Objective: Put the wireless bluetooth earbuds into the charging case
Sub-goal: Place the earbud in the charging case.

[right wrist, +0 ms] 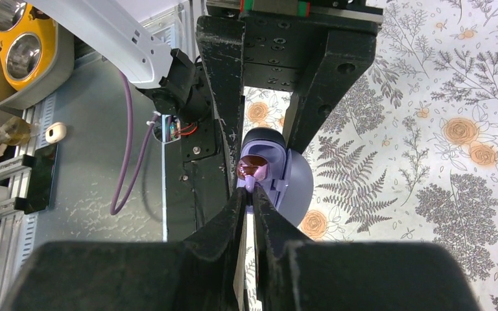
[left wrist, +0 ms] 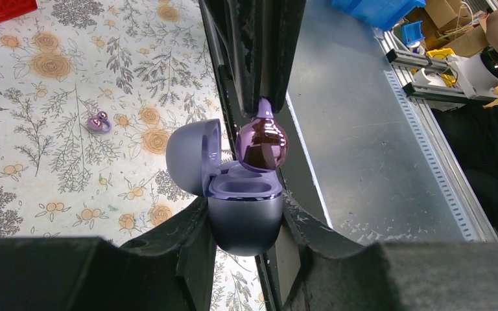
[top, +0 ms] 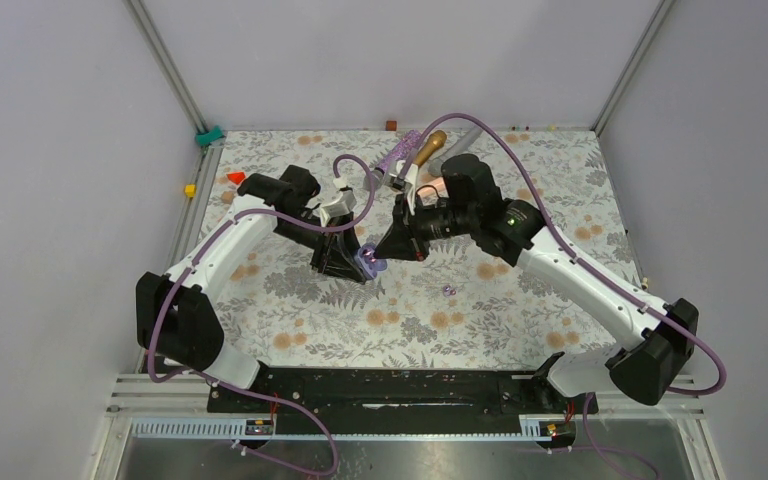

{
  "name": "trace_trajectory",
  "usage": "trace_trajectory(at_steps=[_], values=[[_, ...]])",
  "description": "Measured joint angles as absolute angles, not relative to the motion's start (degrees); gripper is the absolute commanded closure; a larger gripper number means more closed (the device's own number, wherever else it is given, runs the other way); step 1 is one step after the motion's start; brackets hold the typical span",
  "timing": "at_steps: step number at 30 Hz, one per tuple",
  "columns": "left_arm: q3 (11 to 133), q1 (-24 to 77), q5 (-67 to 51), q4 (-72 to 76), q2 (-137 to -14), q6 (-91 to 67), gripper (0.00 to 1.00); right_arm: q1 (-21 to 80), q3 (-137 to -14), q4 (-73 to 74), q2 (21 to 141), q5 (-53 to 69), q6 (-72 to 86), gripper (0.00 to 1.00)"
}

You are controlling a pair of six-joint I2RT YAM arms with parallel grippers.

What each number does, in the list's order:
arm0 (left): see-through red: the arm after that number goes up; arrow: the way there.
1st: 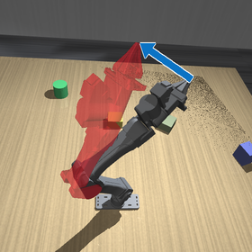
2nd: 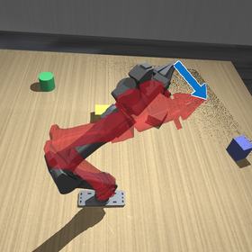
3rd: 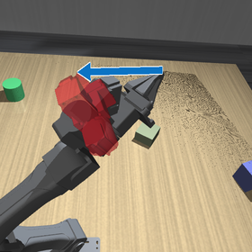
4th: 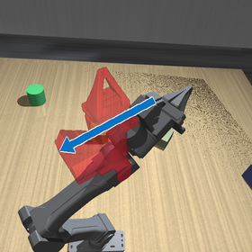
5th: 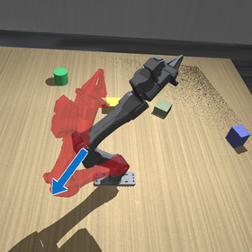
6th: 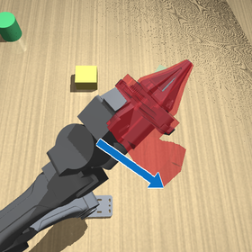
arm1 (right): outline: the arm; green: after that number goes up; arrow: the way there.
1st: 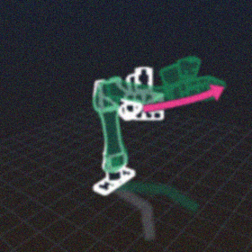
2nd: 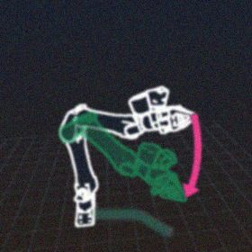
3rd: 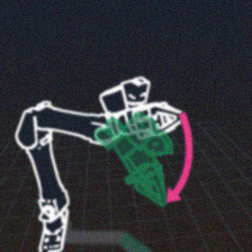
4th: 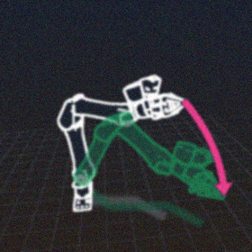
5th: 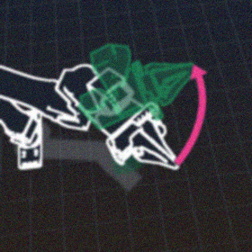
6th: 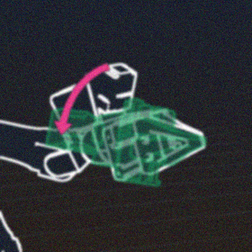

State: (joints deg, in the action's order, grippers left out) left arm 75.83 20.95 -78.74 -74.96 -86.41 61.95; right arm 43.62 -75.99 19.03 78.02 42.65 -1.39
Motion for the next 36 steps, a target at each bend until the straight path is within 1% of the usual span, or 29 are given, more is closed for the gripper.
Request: trace_trajectory(at_steps=[29,33,36], values=[[75.8,20.9,-79.1,-75.1,-86.4,62.2,0.97,44.6,-76.0,17.2,79.8,41.5,-2.5,0.95],[75.8,20.9,-79.0,-75.1,-86.4,62.3,0.97,44.6,-76.0,17.2,80.3,41.5,-2.5,0.94],[75.8,20.9,-79.0,-75.1,-86.4,62.5,0.97,44.8,-76.0,16.9,80.7,41.6,-2.4,0.90]])
